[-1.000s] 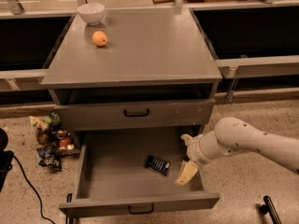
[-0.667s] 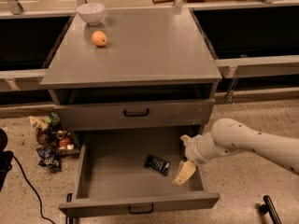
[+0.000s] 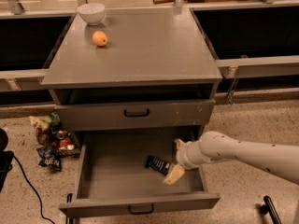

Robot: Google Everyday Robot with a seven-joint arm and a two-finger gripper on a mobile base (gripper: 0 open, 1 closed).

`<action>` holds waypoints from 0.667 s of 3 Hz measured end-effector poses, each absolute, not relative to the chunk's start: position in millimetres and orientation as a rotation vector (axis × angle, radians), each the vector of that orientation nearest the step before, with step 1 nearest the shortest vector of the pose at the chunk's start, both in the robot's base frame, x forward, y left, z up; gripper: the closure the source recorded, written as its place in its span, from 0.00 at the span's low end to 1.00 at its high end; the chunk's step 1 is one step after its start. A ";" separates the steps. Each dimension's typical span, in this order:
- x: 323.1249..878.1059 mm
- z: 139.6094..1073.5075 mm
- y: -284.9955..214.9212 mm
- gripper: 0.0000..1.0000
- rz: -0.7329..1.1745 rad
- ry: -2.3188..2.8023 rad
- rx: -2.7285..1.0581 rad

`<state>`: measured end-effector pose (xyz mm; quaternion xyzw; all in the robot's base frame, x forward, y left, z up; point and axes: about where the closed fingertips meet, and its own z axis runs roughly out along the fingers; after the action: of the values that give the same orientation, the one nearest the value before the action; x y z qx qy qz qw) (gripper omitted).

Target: Pick rxbar blueberry from middle drawer and place on counter

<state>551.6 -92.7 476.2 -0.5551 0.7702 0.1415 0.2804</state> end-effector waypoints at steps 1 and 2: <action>577.8 451.8 -83.0 0.00 0.337 2.037 -1.472; 593.5 425.2 -73.1 0.00 0.290 2.046 -1.485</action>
Offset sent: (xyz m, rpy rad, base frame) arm 0.0631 0.0312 -0.0827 -0.0862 -0.0755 -0.0224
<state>593.5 -73.1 425.2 -0.5578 0.7684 0.1090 0.2943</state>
